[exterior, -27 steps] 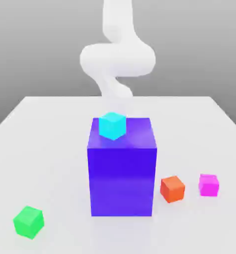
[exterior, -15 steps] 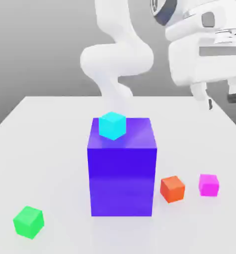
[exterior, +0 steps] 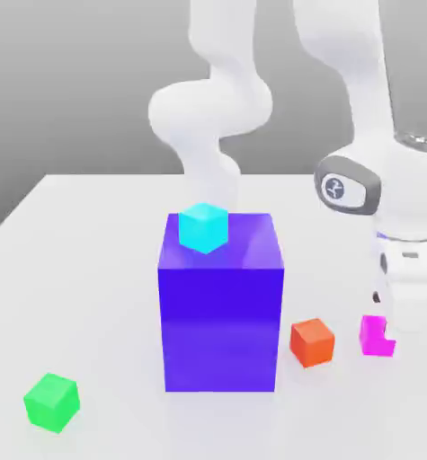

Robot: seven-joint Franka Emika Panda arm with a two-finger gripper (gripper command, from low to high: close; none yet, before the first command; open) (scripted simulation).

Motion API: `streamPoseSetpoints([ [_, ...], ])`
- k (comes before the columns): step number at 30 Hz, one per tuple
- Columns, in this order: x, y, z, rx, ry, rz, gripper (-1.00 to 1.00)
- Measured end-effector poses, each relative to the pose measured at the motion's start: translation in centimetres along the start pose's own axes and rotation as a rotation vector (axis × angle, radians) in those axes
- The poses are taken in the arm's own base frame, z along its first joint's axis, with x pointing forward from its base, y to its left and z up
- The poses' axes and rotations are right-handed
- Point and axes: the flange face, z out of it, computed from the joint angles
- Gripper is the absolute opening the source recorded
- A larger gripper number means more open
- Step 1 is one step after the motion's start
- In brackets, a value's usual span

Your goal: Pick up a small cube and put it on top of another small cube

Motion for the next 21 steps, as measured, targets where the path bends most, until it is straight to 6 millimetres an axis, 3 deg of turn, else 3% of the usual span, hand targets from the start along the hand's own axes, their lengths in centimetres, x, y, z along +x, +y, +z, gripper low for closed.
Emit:
streamPoseSetpoints([
  [1, -0.1, 0.0, 0.9, 0.000, 0.000, 0.000, -1.00],
  [8, -0.1, 0.0, 1.1, -0.001, -0.002, 0.000, -1.00],
  [14, -0.1, 0.0, -4.2, -0.001, -0.002, 0.000, -1.00],
  [15, 0.6, -0.4, -5.2, 0.004, 0.017, -0.009, -1.00],
  [17, 2.8, 1.3, -6.9, 0.013, 0.055, 0.072, -1.00],
  [21, 5.0, 7.9, -8.6, 0.020, 0.086, 0.333, -1.00],
])
